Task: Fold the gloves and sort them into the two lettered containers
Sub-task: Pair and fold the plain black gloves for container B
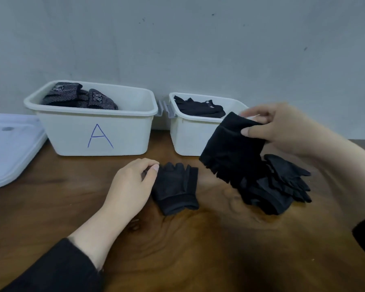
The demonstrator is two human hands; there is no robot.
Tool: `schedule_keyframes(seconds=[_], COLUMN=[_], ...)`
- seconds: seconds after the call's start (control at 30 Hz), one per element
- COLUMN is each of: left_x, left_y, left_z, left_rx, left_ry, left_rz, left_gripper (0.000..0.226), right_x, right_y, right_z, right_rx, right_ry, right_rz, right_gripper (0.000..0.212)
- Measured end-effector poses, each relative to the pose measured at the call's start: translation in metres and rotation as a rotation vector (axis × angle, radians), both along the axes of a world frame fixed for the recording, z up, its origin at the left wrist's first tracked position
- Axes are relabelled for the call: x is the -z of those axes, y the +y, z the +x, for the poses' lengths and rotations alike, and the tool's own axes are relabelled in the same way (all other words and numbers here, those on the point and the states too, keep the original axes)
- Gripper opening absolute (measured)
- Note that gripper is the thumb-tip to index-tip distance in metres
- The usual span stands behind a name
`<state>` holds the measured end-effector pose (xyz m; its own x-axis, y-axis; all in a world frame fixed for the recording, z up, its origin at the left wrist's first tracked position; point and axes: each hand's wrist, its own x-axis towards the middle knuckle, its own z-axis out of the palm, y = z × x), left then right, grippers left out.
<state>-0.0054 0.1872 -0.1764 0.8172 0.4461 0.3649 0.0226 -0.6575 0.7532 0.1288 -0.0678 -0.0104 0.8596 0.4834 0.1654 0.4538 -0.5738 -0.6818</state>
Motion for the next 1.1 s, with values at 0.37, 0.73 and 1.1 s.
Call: schedule_keyframes(seconds=[0.37, 0.73, 1.1], left_x=[0.002, 0.012, 0.015], left_y=[0.022, 0.015, 0.0], left_z=[-0.014, -0.004, -0.002], left_rx=[-0.088, 0.1, 0.152], left_ry=[-0.03, 0.176, 0.374], left_rz=[0.001, 0.21, 0.397], left_gripper=[0.024, 0.033, 0.048], right_x=[0.031, 0.173, 0.168], right_y=[0.076, 0.049, 0.05], right_z=[-0.04, -0.085, -0.07], right_rx=[-0.071, -0.346, 0.126], right_ry=[-0.328, -0.125, 0.081], right_rz=[0.159, -0.117, 0.03], right_gripper=[0.015, 0.043, 0.061])
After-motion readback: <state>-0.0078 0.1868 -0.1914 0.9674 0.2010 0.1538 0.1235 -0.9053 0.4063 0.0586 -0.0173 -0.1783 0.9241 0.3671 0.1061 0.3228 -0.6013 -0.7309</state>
